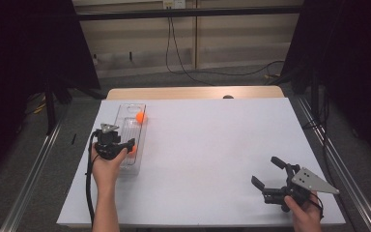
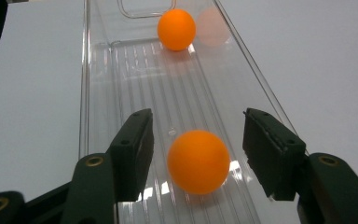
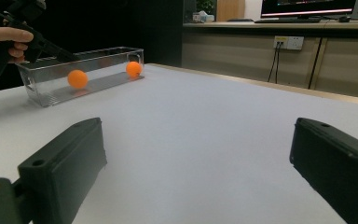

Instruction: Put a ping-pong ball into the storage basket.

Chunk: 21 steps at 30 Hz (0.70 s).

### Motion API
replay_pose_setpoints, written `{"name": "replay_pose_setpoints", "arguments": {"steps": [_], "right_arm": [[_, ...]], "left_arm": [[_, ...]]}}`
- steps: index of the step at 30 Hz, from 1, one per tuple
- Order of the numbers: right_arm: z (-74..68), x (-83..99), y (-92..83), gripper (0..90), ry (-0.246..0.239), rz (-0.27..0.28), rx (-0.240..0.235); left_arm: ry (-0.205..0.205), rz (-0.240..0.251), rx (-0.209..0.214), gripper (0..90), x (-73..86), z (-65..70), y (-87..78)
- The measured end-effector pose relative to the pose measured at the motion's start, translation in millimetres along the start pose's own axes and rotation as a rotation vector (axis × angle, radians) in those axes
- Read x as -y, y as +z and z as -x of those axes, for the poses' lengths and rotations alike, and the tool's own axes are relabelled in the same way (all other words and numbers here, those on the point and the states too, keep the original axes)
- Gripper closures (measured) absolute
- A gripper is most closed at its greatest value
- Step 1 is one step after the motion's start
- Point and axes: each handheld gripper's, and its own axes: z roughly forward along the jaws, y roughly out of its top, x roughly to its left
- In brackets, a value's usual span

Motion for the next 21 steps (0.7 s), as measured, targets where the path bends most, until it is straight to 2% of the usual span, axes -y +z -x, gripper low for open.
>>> {"name": "replay_pose_setpoints", "arguments": {"steps": [21], "right_arm": [[0.7, 0.2, 0.4, 2.8, 0.001, -0.003, 0.004]], "left_arm": [[-0.009, 0.061, 0.036, 33.0, -3.8, 3.9, -10.3]]}}
